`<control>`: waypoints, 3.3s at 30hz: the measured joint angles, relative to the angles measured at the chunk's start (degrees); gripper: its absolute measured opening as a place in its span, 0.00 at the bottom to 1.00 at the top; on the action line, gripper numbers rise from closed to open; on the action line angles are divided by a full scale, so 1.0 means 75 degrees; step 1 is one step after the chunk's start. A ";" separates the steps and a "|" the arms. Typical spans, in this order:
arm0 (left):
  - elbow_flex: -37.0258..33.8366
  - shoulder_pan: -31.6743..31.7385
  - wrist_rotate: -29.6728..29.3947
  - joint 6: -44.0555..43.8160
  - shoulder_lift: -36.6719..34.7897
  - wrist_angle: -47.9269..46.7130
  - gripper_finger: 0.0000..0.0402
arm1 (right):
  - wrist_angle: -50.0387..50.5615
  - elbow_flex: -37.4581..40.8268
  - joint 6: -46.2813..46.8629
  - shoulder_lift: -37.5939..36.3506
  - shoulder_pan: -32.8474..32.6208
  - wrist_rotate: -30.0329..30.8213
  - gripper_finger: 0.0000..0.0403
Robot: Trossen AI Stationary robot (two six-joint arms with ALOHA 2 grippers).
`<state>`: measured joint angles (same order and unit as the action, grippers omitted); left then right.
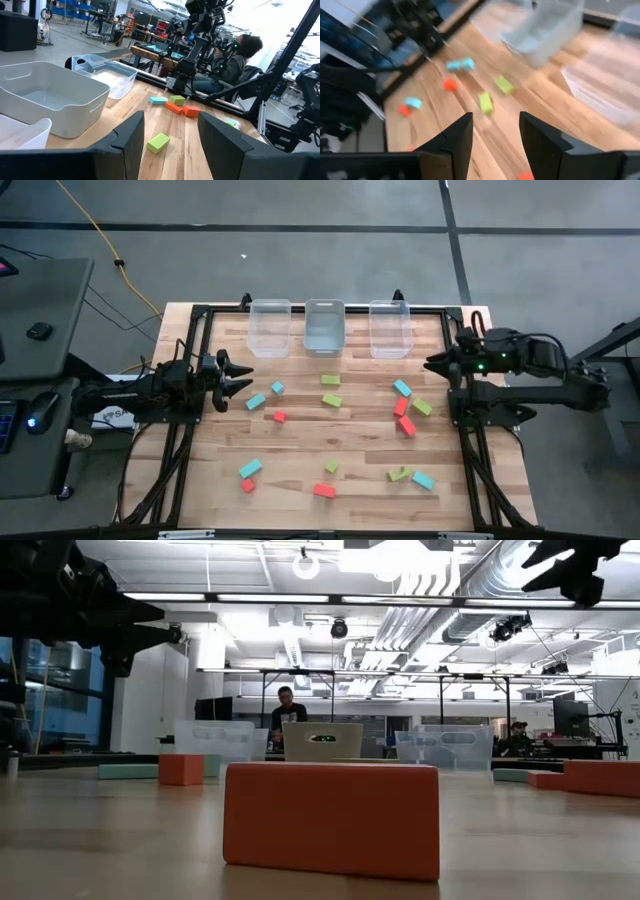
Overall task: Sort & place blocks by color
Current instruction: Put the large green rectangular block into the right transparent bin
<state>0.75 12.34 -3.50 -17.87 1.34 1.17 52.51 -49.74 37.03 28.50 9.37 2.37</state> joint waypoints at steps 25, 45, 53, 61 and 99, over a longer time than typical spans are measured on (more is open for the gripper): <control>0.0000 0.0000 -0.0050 0.0000 -0.0001 -0.0001 0.40 | 0.1491 -0.0256 0.0861 0.2350 0.0000 -0.1857 0.37; -0.0001 0.0000 -0.0047 -0.0017 -0.0003 0.0000 0.40 | 0.2565 -0.0248 0.0338 0.3894 -0.0006 -0.1122 0.62; 0.0000 0.0000 -0.0047 -0.0003 0.0000 0.0000 0.40 | 0.2580 -0.0248 -0.0037 0.4835 -0.0006 -0.0930 0.63; 0.0000 0.0000 -0.0047 0.0000 -0.0001 0.0000 0.40 | 0.2777 -0.0245 -0.0341 0.5814 -0.0122 -0.0947 0.63; 0.0000 0.0000 -0.0047 0.0000 0.0000 -0.0003 0.40 | 0.2308 -0.0245 -0.0800 0.8808 -0.0892 -0.0944 0.63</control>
<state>0.75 12.34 -3.86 -17.87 1.34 1.15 69.82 -51.57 31.03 94.56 2.68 -4.71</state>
